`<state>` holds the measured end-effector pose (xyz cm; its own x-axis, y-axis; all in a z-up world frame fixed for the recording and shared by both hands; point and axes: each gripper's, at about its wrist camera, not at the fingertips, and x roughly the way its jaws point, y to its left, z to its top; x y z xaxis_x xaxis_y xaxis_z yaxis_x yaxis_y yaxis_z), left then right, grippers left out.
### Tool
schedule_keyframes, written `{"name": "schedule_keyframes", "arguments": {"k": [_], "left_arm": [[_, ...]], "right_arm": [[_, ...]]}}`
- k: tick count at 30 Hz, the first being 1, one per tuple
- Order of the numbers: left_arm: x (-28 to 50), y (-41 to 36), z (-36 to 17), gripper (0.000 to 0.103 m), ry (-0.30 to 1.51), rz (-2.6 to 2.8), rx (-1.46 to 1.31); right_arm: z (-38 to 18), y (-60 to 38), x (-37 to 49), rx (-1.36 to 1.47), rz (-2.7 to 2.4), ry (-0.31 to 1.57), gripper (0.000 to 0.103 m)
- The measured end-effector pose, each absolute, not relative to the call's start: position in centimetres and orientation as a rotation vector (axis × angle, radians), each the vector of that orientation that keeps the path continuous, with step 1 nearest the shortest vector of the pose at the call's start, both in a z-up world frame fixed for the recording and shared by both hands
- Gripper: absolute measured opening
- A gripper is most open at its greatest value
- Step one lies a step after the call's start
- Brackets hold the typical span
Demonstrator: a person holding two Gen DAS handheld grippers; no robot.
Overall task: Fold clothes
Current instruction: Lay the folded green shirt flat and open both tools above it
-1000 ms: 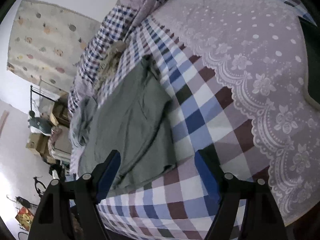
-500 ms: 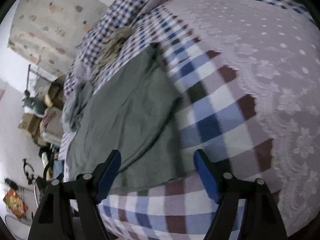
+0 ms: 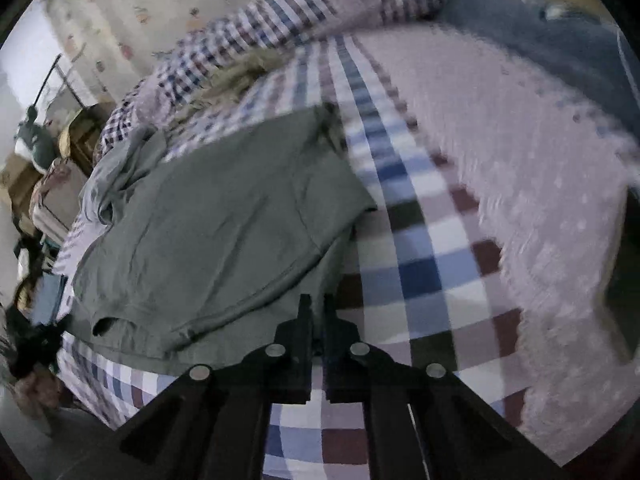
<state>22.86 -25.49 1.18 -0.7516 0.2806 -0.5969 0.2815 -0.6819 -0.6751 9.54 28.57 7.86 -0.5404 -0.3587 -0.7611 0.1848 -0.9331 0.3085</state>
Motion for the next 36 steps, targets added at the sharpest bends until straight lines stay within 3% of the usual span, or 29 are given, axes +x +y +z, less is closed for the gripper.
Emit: {"name": "schedule_keyframes", "arguments": {"k": [10, 14, 19, 21, 22, 23, 24, 25, 26, 29, 36], "left_arm": [[26.2, -27.3, 3.0, 0.001, 1.472, -2.682, 0.871], [27.2, -28.9, 1.7, 0.000, 1.513, -2.519, 0.884], [26.7, -29.2, 1.0, 0.000, 1.565, -2.460, 0.897], [25.6, -28.2, 1.0, 0.003, 1.534, -2.484, 0.969], [25.2, -27.8, 0.9, 0.008, 1.517, -2.491, 1.000], [24.9, -27.5, 0.9, 0.020, 1.499, -2.496, 1.029], [24.5, -27.2, 0.8, 0.028, 1.482, -2.500, 1.058], [24.3, -27.0, 0.8, 0.044, 1.473, -2.505, 1.070], [24.2, -26.9, 0.8, 0.054, 1.471, -2.510, 1.072], [23.8, -26.6, 0.9, 0.062, 1.463, -2.527, 1.078], [21.6, -25.7, 0.5, 0.063, 1.399, -2.577, 1.201]], "right_arm": [[11.6, 32.4, 12.7, 1.166, -2.661, -0.321, 0.000], [11.1, 36.4, 13.1, 1.254, -2.705, -0.461, 0.000], [9.9, 36.6, 12.5, 1.318, -2.643, -0.466, 0.005], [9.4, 35.9, 12.2, 1.334, -2.608, -0.448, 0.018], [9.2, 35.4, 12.1, 1.339, -2.586, -0.435, 0.024], [8.9, 34.9, 12.0, 1.343, -2.563, -0.422, 0.038], [8.7, 34.4, 11.8, 1.345, -2.540, -0.410, 0.042], [8.6, 33.9, 11.8, 1.339, -2.514, -0.403, 0.043], [8.4, 33.5, 11.8, 1.337, -2.483, -0.406, 0.048], [7.9, 32.9, 11.5, 1.354, -2.426, -0.425, 0.049], [6.1, 35.9, 10.2, 1.411, -2.348, -0.696, 0.052]]}}
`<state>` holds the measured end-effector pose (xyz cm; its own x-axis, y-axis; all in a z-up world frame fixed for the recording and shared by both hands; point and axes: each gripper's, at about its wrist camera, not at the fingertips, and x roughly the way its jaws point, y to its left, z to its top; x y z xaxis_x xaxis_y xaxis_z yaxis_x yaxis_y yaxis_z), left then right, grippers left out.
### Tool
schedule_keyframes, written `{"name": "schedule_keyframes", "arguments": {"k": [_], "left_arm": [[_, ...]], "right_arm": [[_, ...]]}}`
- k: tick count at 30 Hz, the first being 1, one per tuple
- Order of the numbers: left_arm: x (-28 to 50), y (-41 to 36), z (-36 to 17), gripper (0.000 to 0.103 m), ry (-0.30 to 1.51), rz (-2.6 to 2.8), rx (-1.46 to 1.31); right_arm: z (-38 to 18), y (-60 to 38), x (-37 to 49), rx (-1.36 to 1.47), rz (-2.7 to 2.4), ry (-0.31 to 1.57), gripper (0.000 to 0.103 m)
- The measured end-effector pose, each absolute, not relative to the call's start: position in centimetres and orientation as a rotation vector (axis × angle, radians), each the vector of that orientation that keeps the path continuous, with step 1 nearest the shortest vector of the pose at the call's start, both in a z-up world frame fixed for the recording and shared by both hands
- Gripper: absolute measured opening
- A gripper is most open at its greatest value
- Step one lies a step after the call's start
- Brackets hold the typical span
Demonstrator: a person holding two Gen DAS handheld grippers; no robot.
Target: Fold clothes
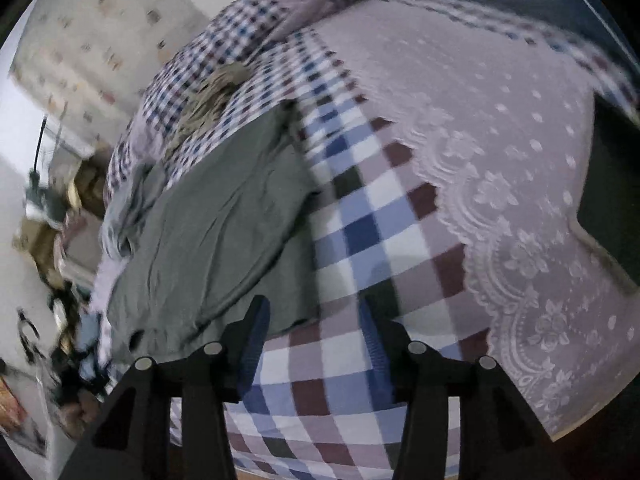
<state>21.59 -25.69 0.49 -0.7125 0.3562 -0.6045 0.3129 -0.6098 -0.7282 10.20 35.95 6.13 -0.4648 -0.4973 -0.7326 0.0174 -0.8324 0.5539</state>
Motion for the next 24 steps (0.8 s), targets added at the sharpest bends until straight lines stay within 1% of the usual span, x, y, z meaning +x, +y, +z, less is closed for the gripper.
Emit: {"name": "schedule_keyframes", "arguments": {"k": [1, 2, 3, 5, 8, 11, 22, 23, 24], "left_arm": [[21.4, -25.6, 0.4, 0.063, -1.358, 2.528, -1.187], [21.3, -25.5, 0.4, 0.063, -1.348, 2.522, -1.193], [21.1, -25.5, 0.4, 0.063, -1.349, 2.512, -1.195], [21.1, -25.6, 0.3, 0.063, -1.370, 2.484, -1.190], [21.2, -25.7, 0.0, 0.063, -1.410, 2.419, -1.174], [21.0, -25.3, 0.0, 0.063, -1.397, 2.390, -1.185], [20.5, -25.4, -0.3, 0.063, -1.387, 2.392, -1.198], [20.5, -25.4, -0.4, 0.059, -1.388, 2.392, -1.199], [20.5, -25.5, -0.4, 0.054, -1.389, 2.396, -1.204]], "right_arm": [[5.8, 36.3, 10.0, 1.414, -2.324, -0.738, 0.053], [5.5, 36.7, 9.8, 1.416, -2.299, -0.779, 0.057], [5.2, 37.1, 9.6, 1.417, -2.274, -0.817, 0.063], [4.8, 37.3, 9.2, 1.410, -2.230, -0.859, 0.067], [4.5, 37.1, 8.8, 1.409, -2.214, -0.859, 0.073], [4.5, 36.5, 8.4, 1.407, -2.206, -0.832, 0.077], [4.6, 30.7, 7.3, 1.381, -2.136, -0.585, 0.077], [4.6, 30.4, 7.3, 1.385, -2.145, -0.571, 0.077], [4.6, 30.4, 7.4, 1.387, -2.150, -0.567, 0.074]]}}
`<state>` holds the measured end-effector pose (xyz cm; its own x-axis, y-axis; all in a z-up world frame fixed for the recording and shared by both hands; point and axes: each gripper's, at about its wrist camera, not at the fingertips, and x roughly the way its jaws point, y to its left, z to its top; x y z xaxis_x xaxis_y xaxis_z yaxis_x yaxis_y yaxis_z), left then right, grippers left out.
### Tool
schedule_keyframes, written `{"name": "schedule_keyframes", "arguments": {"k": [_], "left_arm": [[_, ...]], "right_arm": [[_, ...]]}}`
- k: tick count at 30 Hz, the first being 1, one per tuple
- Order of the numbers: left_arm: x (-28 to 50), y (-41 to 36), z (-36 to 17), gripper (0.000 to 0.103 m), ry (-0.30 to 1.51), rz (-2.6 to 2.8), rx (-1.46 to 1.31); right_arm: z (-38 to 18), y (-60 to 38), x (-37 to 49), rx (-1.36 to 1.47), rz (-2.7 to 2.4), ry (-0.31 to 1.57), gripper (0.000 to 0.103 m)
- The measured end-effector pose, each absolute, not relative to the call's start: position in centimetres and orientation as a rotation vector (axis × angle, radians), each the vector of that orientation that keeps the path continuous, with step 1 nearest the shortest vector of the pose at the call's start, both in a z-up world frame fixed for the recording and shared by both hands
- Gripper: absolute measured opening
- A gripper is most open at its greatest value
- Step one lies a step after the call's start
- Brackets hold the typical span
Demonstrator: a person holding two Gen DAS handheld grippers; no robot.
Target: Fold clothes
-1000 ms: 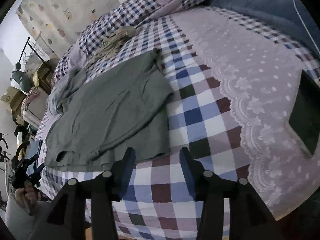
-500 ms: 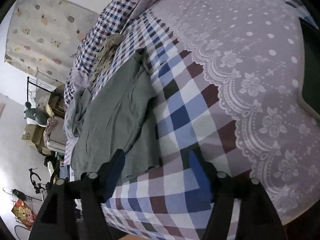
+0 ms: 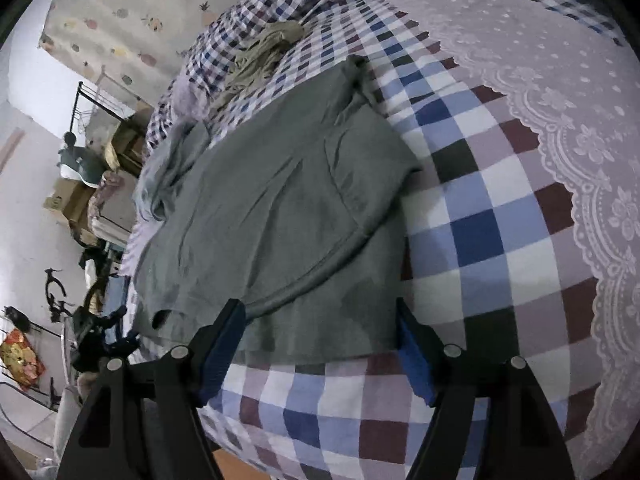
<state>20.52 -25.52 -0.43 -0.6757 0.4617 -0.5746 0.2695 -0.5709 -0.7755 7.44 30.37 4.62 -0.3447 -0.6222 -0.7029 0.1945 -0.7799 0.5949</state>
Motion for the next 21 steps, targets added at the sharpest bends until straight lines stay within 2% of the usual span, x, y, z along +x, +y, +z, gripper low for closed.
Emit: {"name": "schedule_keyframes", "arguments": {"k": [1, 2, 3, 5, 12, 21], "left_arm": [[20.6, -25.7, -0.6, 0.041, -1.395, 2.403, -1.218], [20.6, -25.9, -0.7, 0.022, -1.404, 2.410, -1.234], [20.7, -26.2, -0.9, 0.013, -1.422, 2.406, -1.243], [20.9, -26.6, -1.4, 0.007, -1.464, 2.390, -1.244], [22.2, -26.7, 0.6, 0.004, -1.453, 2.459, -1.079], [24.7, -26.6, 2.5, 0.003, -1.439, 2.420, -0.953]], "right_arm": [[4.7, 30.4, 7.6, 1.388, -2.157, -0.563, 0.071], [4.7, 30.5, 7.7, 1.390, -2.166, -0.556, 0.054], [4.7, 30.4, 7.9, 1.401, -2.184, -0.535, 0.026], [4.6, 30.4, 8.2, 1.439, -2.253, -0.455, 0.006], [8.1, 28.8, 11.0, 1.272, -2.494, -0.191, 0.003], [11.5, 31.2, 14.7, 1.121, -2.588, -0.301, 0.000]]}}
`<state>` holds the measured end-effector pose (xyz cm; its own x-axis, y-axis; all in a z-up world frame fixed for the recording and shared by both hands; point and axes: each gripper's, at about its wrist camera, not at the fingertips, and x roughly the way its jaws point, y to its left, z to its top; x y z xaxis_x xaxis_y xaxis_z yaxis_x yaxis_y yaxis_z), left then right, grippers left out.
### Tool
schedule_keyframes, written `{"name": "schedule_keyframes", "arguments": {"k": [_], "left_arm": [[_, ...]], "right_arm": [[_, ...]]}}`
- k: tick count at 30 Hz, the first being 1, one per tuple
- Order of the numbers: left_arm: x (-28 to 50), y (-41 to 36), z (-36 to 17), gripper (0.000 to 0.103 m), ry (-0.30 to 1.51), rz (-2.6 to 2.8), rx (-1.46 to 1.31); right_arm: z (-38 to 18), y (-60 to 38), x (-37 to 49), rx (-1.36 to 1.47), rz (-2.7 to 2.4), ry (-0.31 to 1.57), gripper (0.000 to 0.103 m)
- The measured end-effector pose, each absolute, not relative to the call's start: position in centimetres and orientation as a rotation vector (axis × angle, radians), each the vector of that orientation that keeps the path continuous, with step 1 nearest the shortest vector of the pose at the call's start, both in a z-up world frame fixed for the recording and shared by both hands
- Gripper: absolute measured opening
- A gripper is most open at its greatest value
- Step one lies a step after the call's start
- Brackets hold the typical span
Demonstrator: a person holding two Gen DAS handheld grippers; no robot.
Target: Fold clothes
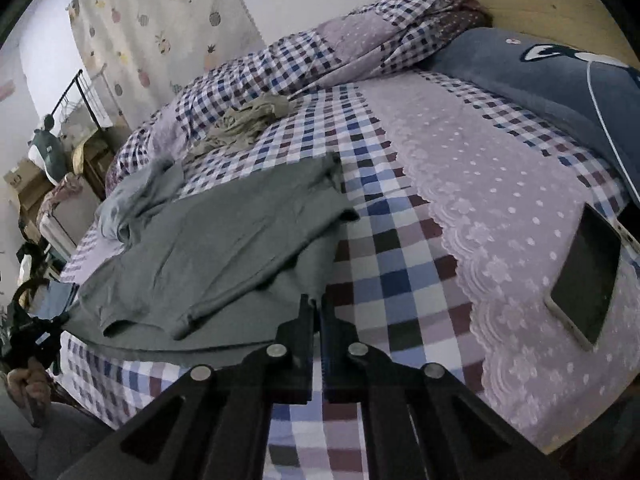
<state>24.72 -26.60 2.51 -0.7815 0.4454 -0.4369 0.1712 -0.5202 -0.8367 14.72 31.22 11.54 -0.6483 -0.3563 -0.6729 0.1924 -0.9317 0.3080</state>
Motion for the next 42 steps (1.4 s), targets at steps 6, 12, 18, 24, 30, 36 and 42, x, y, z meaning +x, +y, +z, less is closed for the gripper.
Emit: {"name": "schedule_keyframes", "arguments": {"k": [6, 12, 18, 24, 30, 36, 42], "left_arm": [[27.1, -25.8, 3.8, 0.003, -1.490, 2.385, -0.831], [28.2, -25.2, 2.5, 0.003, -1.532, 2.365, -0.987], [27.8, -24.9, 2.0, 0.003, -1.540, 2.364, -1.040], [28.1, -25.1, 1.8, 0.003, -1.570, 2.324, -1.011], [27.8, -25.3, 1.4, 0.003, -1.575, 2.280, -1.010], [27.6, -25.5, 1.2, 0.003, -1.564, 2.246, -1.018], [27.6, -25.8, 0.9, 0.003, -1.572, 2.205, -1.012]], "right_arm": [[12.8, 32.1, 17.1, 1.100, -2.626, -0.330, 0.000], [12.0, 33.4, 18.1, 1.224, -2.591, -0.357, 0.003], [11.9, 31.5, 18.4, 1.296, -2.763, -0.130, 0.039], [13.8, 23.9, 22.2, 1.003, -2.735, 0.154, 0.068], [13.8, 10.7, 26.6, 0.714, -2.488, 0.500, 0.078], [10.8, -0.2, 30.1, 0.507, -2.263, 0.819, 0.081], [7.2, -7.5, 30.5, 0.413, -2.174, 1.024, 0.081]]}}
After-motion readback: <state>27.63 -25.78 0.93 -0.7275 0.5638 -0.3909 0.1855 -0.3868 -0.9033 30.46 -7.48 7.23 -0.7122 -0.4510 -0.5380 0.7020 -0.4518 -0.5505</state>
